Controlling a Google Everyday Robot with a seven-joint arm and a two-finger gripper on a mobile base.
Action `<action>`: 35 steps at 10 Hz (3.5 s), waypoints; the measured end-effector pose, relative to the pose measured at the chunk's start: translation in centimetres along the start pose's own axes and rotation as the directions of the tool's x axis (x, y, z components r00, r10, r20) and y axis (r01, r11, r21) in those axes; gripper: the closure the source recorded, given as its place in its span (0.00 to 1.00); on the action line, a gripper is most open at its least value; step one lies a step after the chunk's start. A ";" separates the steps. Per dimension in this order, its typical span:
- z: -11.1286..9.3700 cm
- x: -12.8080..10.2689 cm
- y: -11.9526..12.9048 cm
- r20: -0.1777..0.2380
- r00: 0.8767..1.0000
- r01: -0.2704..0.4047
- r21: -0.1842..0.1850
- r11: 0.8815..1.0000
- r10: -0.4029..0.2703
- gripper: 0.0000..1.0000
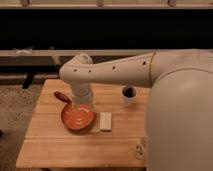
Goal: Drag the pepper across the table
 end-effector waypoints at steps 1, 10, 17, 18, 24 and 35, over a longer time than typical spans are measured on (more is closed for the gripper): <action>0.0 0.0 0.0 0.000 1.000 0.000 0.000 1.000 0.000 0.35; 0.0 0.0 0.0 0.000 1.000 0.000 0.000 1.000 0.000 0.35; 0.0 0.0 0.0 0.000 1.000 0.000 0.000 1.000 0.000 0.35; 0.0 0.0 0.0 0.000 1.000 0.000 0.000 1.000 0.000 0.35; 0.2 -4.1 2.9 0.041 0.980 0.198 -0.023 0.980 -0.197 0.35; 10.6 -17.9 12.7 0.023 0.731 0.681 -0.086 0.727 -0.682 0.35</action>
